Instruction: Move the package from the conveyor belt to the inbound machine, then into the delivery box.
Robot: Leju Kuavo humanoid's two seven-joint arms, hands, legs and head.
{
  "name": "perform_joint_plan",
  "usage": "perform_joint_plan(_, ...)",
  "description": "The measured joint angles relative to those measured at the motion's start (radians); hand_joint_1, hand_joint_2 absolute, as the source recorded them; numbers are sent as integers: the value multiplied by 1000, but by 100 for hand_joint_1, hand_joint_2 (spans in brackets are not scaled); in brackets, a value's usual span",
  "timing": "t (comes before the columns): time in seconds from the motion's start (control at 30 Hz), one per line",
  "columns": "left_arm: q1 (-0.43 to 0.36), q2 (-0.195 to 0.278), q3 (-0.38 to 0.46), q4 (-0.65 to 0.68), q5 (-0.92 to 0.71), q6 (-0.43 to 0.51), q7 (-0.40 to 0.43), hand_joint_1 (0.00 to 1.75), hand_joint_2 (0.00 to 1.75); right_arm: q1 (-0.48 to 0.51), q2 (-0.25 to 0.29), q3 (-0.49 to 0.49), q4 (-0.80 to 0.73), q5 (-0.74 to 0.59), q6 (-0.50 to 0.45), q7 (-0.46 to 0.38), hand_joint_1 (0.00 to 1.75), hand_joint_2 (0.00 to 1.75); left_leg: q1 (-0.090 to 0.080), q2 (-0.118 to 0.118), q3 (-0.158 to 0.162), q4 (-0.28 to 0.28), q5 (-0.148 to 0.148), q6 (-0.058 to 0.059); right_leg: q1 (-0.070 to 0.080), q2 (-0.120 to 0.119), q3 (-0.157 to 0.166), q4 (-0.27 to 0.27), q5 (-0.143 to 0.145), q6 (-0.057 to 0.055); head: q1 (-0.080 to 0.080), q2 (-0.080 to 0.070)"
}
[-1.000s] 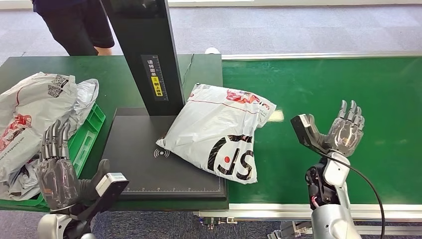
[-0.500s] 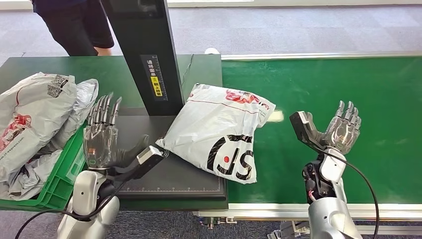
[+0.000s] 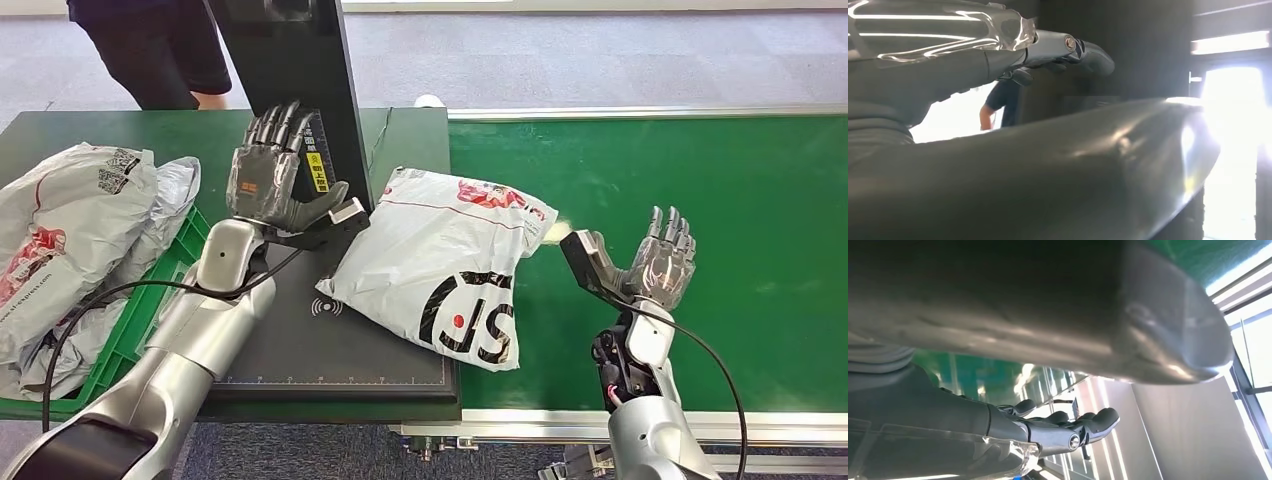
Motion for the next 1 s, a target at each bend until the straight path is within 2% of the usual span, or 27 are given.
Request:
perform_joint_plan(0.13, -27, -38, -30, 69, -4, 18, -40, 0, 0, 11, 1, 0, 0, 0, 0, -10, 0, 0, 0, 0, 0, 0, 0, 0, 0, 0, 0, 0, 0, 0, 0, 0)
perform_joint_plan(0.4, -24, -105, -63, 92, 139, -78, -180, 0, 0, 17, -4, -3, -1, 6, 0, -10, 0, 0, 0, 0, 0, 0, 0, 0, 0, 0, 0, 0, 0, 0, 0, 0)
perform_joint_plan(0.6, -20, -124, -64, 91, 175, -104, -202, 0, 0, 18, -7, -4, -1, 6, 0, -10, 0, 0, 0, 0, 0, 0, 0, 0, 0, 0, 0, 0, 0, 0, 0, 0)
perform_joint_plan(0.73, -14, -126, -69, 81, 214, -162, -230, 0, 0, 18, -8, -5, -1, 6, 0, -10, 0, 0, 0, 0, 0, 0, 0, 0, 0, 0, 0, 0, 0, 0, 0, 0)
perform_joint_plan(1.0, 0, -128, -202, 99, 76, -300, -89, 0, 0, 21, -7, -6, -1, -11, 0, -29, 0, 0, -1, 0, 0, 0, 0, 0, -1, 0, 0, 0, 0, 0, 0, 0)
